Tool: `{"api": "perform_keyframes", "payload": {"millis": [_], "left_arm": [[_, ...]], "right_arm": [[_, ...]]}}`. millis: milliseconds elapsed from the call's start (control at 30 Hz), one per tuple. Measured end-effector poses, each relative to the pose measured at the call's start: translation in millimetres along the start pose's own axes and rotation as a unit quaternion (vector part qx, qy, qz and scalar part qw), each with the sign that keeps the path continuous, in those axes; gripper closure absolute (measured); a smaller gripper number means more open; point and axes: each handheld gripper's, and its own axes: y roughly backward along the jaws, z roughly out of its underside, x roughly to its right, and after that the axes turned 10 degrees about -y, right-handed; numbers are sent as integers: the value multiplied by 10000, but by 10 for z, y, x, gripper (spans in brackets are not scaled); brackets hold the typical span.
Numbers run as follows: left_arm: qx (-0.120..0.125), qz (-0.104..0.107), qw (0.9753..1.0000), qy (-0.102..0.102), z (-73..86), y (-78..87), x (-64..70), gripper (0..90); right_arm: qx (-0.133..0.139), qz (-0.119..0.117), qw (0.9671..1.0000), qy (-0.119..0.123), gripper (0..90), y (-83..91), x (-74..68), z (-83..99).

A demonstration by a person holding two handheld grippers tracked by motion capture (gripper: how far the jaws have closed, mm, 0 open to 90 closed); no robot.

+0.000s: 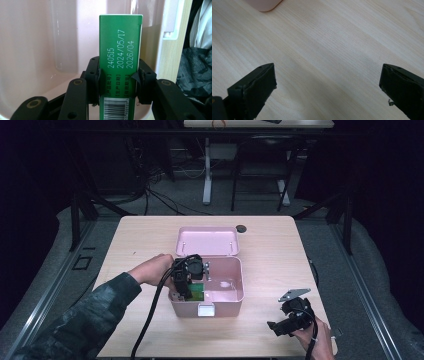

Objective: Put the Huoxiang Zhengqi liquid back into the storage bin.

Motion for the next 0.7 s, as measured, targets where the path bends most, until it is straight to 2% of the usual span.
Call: {"api": "perform_keyframes", "payload": {"millis": [133,233,433,567,700], "left_arm": [[125,-5,9998,120,10,33,1,565],[100,48,9998,192,16,45,-11,499],[221,26,9991,356,48,66,-26,367],[320,-35,9982,509,88,128,-46,305],[410,-157,9969,660,142,204,-61,242]], "right_arm": [[17,9,10000,0,3,-1,5,2],[46,2,10000,-1,3,-4,0,2],[28,-2,10000,-1,3,1,1,0],[31,-24,10000,1,3,2,2,-3],[84,-110,9999,-102,4,14,8,-19]]}}
